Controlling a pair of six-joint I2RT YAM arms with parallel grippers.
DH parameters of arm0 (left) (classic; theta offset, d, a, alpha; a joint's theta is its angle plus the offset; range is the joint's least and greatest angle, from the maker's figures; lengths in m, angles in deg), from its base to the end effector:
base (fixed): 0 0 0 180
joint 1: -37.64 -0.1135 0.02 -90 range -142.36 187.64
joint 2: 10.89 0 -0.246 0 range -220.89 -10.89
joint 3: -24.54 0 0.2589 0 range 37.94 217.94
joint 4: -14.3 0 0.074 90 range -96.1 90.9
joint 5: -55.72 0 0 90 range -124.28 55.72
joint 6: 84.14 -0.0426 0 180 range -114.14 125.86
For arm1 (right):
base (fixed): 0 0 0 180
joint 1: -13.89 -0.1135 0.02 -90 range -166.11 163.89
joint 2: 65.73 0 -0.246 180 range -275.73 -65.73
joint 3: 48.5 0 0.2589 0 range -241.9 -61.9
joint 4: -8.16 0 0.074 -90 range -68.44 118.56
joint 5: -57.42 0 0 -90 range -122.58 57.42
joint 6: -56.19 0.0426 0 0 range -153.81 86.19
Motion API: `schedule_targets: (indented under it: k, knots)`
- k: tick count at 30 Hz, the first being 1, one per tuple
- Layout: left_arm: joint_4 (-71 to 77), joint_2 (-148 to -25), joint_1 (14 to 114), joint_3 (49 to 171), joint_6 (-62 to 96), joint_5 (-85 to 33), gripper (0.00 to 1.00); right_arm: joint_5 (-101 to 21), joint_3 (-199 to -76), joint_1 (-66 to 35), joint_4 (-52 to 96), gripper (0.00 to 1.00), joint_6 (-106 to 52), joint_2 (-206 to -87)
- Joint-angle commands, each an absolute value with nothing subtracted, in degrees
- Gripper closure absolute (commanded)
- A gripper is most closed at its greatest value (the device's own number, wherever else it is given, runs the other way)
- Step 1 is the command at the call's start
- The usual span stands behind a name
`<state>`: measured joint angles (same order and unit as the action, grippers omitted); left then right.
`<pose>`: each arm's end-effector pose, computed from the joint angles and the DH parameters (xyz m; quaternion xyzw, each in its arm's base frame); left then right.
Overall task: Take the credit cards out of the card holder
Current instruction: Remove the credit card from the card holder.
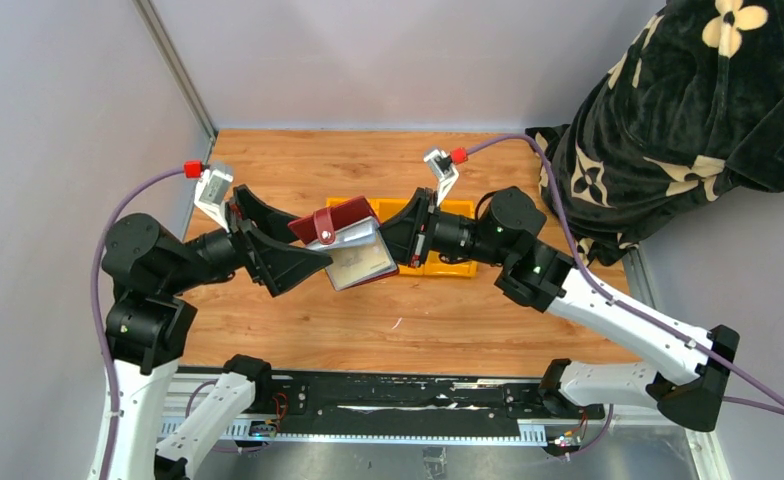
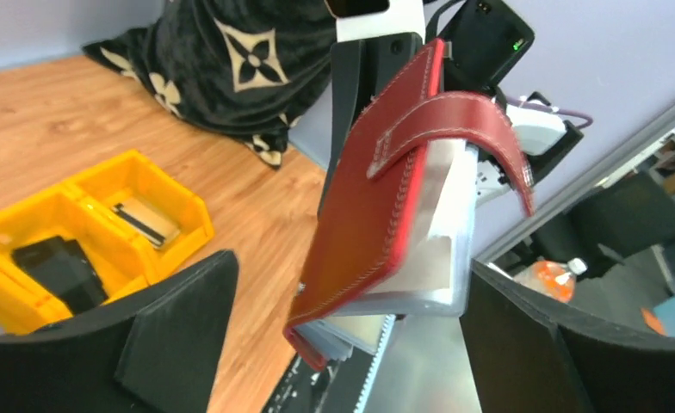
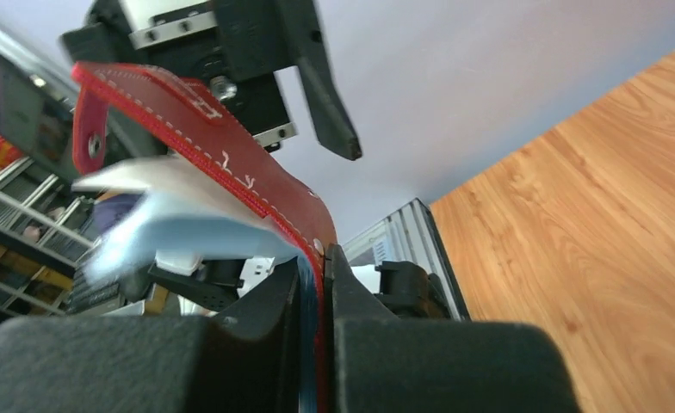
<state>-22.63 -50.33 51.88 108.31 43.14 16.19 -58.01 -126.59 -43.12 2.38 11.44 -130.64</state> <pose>0.1039 -0.0603 0.4637 0.1946 0.6490 -0.5488 0.4897 0.1339 0.2399 0.4319 -0.2363 0.5454 0.6984 0.3987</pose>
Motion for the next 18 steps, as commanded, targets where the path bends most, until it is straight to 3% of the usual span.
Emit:
schedule_targets:
  k: [1,4,8,12,18]
  knots:
    - [-32.1,-49.7,51.8,113.7,23.5,12.9,0.0,-50.5,-137.6,-43.7,27.1,1.0,7.9,-132.3]
    - [-30.4,-44.2,51.8,109.4,10.4,6.6,0.0,-44.2,-146.8,-43.9,46.0,1.0,6.3,-138.0]
    - [-26.4,-36.0,51.8,99.6,-4.1,3.6,0.0,-34.7,-156.9,-47.4,56.9,1.0,1.0,-146.2]
    - [-26.1,-32.1,51.8,92.8,-12.5,4.3,0.0,-22.1,-172.5,-52.3,69.0,1.0,-5.3,-158.7]
    - [-14.9,-21.5,51.8,80.0,-16.5,-5.8,0.0,-2.9,-199.2,-58.8,82.1,1.0,-12.9,-176.0]
